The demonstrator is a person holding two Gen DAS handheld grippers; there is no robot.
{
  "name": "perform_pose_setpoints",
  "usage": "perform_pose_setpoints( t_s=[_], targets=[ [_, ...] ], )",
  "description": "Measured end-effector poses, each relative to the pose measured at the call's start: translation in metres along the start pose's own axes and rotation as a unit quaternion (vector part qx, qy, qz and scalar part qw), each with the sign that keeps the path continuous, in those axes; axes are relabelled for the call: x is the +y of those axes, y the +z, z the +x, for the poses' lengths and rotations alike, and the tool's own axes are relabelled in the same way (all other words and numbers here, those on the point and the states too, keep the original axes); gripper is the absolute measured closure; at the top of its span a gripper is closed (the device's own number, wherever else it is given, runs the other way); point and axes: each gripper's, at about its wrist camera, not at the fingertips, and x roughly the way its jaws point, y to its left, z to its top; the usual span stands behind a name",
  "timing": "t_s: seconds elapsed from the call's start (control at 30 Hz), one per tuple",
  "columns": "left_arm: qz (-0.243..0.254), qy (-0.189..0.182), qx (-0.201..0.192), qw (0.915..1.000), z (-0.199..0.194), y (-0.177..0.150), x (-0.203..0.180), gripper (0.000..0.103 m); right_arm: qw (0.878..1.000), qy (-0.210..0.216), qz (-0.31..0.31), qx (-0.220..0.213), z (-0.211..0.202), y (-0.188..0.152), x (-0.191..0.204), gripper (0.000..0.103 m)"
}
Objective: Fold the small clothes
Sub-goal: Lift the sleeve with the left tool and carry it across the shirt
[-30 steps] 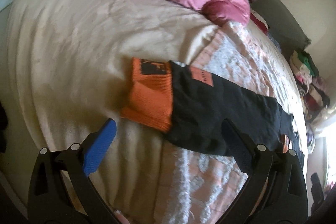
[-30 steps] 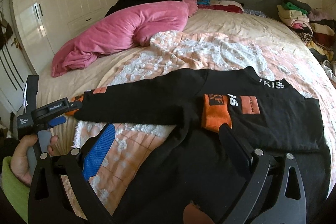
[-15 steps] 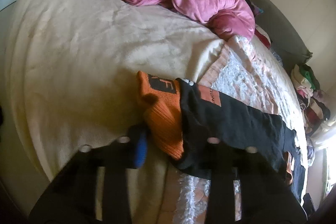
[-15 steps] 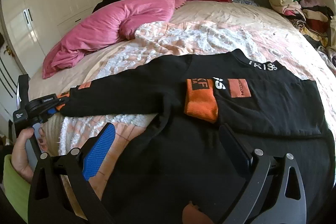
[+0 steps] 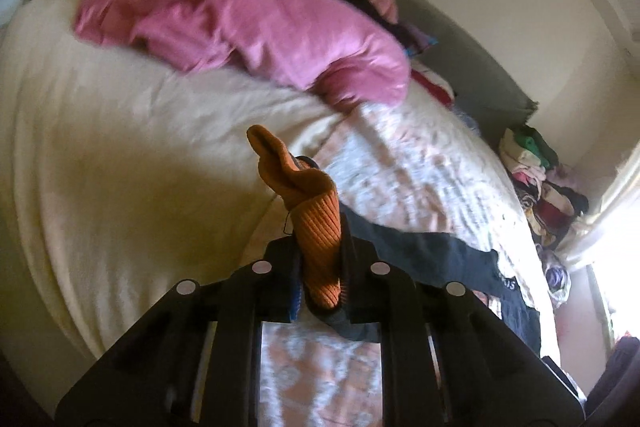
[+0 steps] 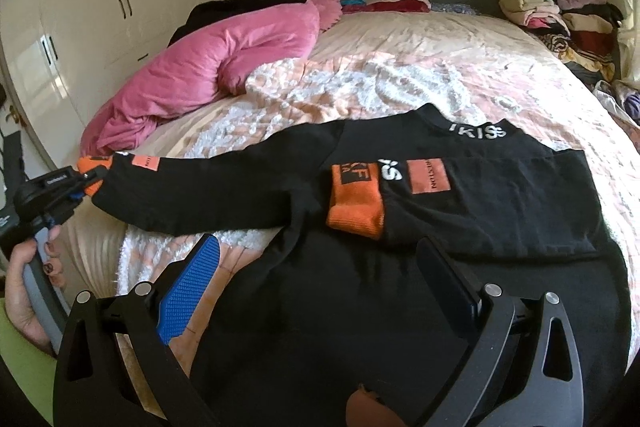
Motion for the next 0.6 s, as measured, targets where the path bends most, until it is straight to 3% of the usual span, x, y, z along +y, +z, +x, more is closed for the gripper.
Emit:
perform_pose_setpoints(
  t_s=[0.27, 0.6],
  targets=[
    [0.040, -0.037, -0.010, 0.9985, -0.018, 0.001, -0.052, 0.095, 0.999, -0.007, 0.026, -0.025, -0.027, 0.004, -0.021, 0.005],
    [0.079, -0.053, -0.017, 0.9953, -0.027, 0.000, -0.096, 0.095, 0.997, -0.018, 0.060, -0.037, -0.047, 0.004, -0.052, 0.005]
  ],
)
